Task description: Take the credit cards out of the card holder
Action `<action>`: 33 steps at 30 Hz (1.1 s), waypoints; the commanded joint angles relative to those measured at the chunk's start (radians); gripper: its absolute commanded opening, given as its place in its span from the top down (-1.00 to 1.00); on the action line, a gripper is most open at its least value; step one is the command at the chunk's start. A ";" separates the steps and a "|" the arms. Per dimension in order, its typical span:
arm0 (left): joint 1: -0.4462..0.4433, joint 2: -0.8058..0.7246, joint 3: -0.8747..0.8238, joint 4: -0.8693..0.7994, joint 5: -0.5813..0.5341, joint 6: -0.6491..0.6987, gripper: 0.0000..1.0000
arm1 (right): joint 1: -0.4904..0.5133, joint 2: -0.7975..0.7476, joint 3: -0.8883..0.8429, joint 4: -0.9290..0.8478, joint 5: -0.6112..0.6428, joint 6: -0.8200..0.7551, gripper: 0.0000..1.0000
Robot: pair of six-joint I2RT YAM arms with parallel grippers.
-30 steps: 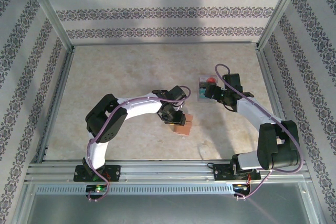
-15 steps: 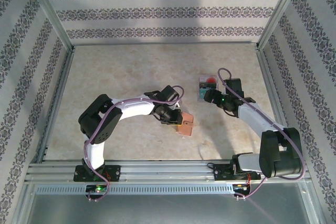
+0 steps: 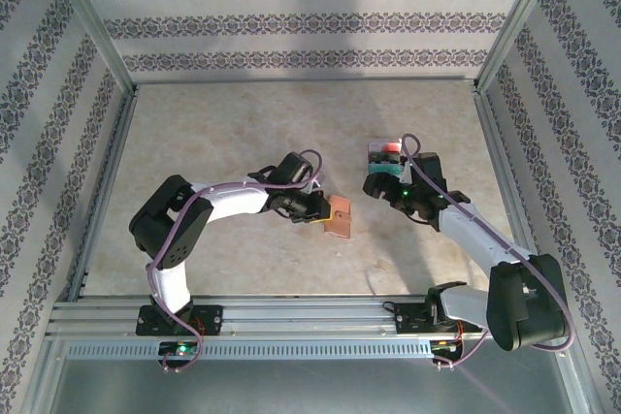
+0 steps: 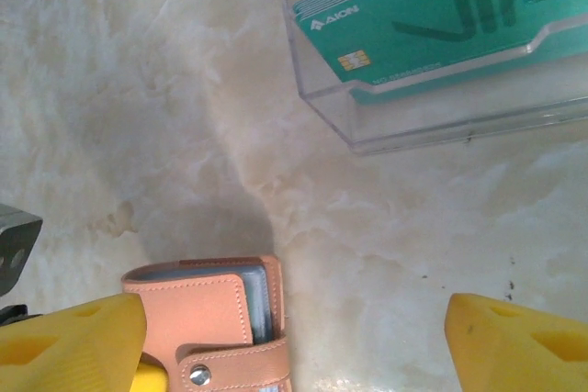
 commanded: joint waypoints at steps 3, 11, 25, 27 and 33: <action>0.011 -0.046 -0.011 0.168 0.069 -0.062 1.00 | 0.124 0.065 -0.048 0.179 -0.084 0.129 -0.72; 0.018 -0.087 -0.032 0.244 0.077 -0.089 1.00 | 0.193 0.158 -0.050 0.315 -0.121 0.178 -0.75; 0.033 -0.118 -0.066 0.304 0.095 -0.117 0.62 | 0.205 0.114 -0.046 0.377 -0.149 0.199 -0.01; 0.033 -0.122 -0.072 0.325 0.103 -0.123 0.46 | 0.205 0.096 -0.049 0.381 -0.147 0.205 0.02; 0.037 -0.124 -0.099 0.432 0.123 -0.163 0.23 | 0.205 0.067 -0.052 0.413 -0.155 0.239 0.11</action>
